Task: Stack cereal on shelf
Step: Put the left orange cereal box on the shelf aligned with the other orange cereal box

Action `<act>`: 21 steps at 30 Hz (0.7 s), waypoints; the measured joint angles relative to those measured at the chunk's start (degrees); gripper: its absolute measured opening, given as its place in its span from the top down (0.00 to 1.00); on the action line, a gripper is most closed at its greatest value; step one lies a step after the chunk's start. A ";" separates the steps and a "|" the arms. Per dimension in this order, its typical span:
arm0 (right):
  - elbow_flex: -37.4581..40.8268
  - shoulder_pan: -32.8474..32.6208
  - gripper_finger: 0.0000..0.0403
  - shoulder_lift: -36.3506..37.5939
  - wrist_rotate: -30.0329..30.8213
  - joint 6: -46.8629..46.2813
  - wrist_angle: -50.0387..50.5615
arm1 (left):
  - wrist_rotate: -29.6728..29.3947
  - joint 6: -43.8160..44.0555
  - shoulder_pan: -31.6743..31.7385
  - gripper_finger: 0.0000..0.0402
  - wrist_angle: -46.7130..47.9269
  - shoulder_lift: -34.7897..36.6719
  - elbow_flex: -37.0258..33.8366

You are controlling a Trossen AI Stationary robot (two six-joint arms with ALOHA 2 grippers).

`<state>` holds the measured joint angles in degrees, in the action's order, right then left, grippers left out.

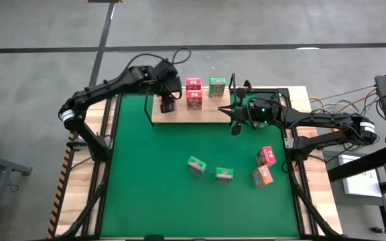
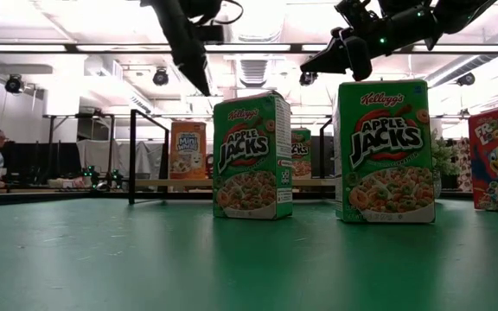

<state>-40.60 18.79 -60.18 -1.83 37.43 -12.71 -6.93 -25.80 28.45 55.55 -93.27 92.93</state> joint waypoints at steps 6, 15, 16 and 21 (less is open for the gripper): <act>0.00 0.02 0.97 0.00 0.00 0.11 0.00 | -3.85 -0.37 0.24 0.78 -1.51 -0.05 -4.31; 0.00 0.02 0.97 -0.01 0.00 0.70 -0.05 | -6.05 -1.11 1.40 0.99 -1.11 -0.10 -6.34; 0.00 0.02 0.97 0.00 0.00 0.68 -0.07 | -6.07 -1.11 1.66 0.99 -1.14 -0.12 -6.34; 0.00 0.02 0.97 0.00 0.00 0.68 -0.07 | -6.05 -0.82 2.59 1.00 -1.63 -0.13 -6.56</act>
<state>-40.60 18.81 -60.18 -1.83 38.11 -12.78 -12.98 -26.62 31.03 53.91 -93.40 86.37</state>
